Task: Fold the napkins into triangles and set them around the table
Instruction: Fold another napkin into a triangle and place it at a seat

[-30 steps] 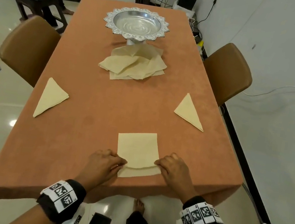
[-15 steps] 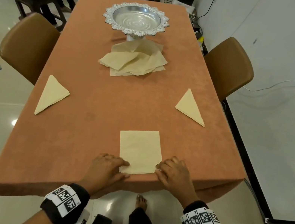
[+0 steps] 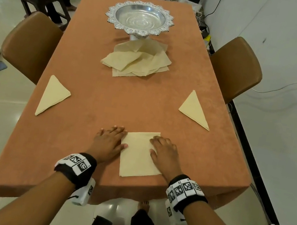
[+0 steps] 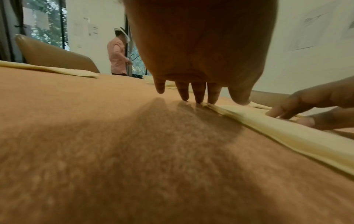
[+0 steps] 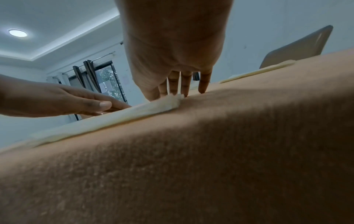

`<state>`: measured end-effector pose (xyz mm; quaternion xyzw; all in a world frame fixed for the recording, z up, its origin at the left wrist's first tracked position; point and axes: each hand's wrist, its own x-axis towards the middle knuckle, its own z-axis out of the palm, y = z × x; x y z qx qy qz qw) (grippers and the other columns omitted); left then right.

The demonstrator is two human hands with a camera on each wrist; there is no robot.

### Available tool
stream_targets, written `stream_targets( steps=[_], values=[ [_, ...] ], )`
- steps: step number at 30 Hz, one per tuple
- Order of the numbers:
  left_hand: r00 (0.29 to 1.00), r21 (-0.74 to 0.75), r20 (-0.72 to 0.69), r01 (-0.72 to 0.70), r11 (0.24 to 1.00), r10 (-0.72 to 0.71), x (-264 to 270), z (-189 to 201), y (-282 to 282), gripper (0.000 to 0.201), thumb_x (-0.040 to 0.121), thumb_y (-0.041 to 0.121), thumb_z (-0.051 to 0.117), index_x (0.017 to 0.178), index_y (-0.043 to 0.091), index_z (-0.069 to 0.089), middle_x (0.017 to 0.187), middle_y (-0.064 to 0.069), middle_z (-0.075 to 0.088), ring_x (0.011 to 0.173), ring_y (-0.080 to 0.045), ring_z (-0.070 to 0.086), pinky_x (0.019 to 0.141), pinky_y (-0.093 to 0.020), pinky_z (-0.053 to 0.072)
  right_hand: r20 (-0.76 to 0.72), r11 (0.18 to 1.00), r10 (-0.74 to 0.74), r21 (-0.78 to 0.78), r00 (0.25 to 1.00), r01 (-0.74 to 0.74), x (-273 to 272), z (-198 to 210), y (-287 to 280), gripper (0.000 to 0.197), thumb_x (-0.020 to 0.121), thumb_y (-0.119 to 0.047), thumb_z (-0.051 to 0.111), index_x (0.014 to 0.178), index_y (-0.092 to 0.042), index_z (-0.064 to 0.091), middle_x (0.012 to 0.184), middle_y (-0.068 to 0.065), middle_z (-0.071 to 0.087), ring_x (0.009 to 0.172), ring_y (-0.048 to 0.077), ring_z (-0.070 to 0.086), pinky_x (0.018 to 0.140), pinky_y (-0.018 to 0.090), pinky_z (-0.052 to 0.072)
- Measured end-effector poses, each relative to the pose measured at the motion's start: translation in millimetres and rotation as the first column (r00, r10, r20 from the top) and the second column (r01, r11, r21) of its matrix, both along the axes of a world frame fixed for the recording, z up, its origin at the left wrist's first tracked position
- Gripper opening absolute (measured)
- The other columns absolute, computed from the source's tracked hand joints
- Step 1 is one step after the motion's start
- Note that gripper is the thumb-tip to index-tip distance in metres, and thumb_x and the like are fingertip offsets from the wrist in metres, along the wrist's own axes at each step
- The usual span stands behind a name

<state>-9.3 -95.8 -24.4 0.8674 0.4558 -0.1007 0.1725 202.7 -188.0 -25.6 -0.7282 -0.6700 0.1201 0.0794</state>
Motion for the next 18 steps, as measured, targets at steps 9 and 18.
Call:
stream_targets(
  steps=[9,18],
  values=[
    [0.965,0.055,0.227,-0.149,0.987,0.133,-9,0,-29,0.072,0.087,0.057,0.014,0.149,0.023,0.029,0.157,0.001,0.025,0.145,-0.019,0.021,0.116,-0.044,0.015,-0.098,0.992,-0.121,0.034,0.988,0.125,8,-1,8,0.038,0.098,-0.023,0.043,0.136,-0.022,0.047,0.141,-0.004,0.044,0.127,0.017,0.039,0.101,0.038,0.032],
    [0.995,-0.044,-0.102,-0.003,0.999,-0.002,16,3,-10,0.075,0.094,0.062,0.031,0.153,0.025,0.004,0.161,0.004,-0.002,0.148,-0.019,-0.003,0.114,-0.055,-0.003,0.044,0.999,-0.024,-0.031,0.999,0.026,11,-4,22,0.042,0.095,-0.026,0.045,0.137,-0.021,0.045,0.146,0.000,0.039,0.131,0.020,0.036,0.100,0.042,0.033]
  ],
)
